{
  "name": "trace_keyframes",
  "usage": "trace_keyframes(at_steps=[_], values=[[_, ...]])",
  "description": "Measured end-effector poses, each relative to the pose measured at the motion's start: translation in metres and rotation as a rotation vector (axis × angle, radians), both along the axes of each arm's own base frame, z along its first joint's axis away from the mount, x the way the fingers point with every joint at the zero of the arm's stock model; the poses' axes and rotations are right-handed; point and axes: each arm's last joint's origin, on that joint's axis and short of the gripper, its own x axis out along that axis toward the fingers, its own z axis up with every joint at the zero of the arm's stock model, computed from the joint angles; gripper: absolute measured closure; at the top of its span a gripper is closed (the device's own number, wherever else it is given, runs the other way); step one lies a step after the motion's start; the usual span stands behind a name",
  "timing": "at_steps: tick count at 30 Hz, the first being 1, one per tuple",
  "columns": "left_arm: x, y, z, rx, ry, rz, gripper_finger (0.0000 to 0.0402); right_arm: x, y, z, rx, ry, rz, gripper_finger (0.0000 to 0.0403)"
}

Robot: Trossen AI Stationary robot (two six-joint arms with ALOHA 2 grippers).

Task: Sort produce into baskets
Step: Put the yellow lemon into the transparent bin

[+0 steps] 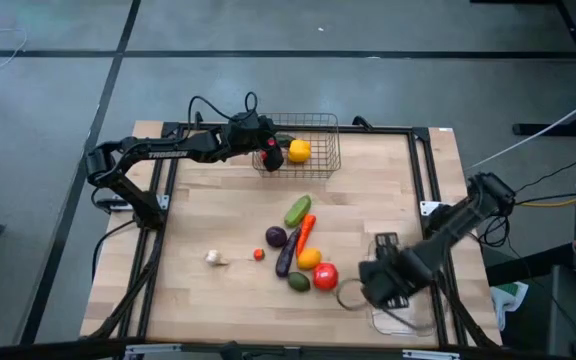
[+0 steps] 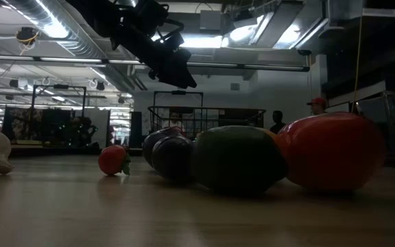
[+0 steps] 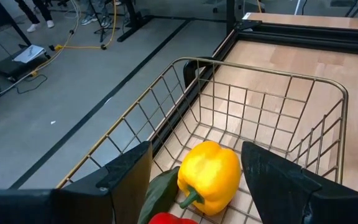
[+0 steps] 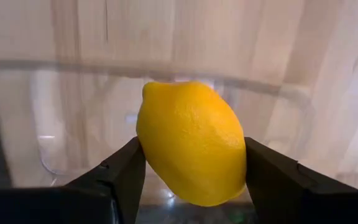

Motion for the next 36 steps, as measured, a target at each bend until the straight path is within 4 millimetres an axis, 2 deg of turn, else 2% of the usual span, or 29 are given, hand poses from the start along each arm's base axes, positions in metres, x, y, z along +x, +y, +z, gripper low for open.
trace_keyframes(at_steps=[4, 9, 19, 36], values=[[0.0, 0.0, 0.001, 0.003, -0.006, 0.0, 0.0157, -0.027, 0.015, -0.022, -0.085, 0.028, -0.008, 0.0168], [0.0, 0.0, 0.001, 0.0, -0.009, 0.002, 0.0157, -0.048, 0.016, -0.051, -0.18, 0.062, 0.013, 0.0168], [0.0, 0.0, 0.001, -0.003, -0.011, 0.004, 0.0157, -0.059, 0.006, -0.089, -0.196, 0.098, 0.023, 0.0168], [0.002, -0.001, 0.002, 0.007, -0.024, -0.004, 0.0157, -0.055, 0.012, -0.095, -0.087, 0.086, 0.018, 0.0168]])
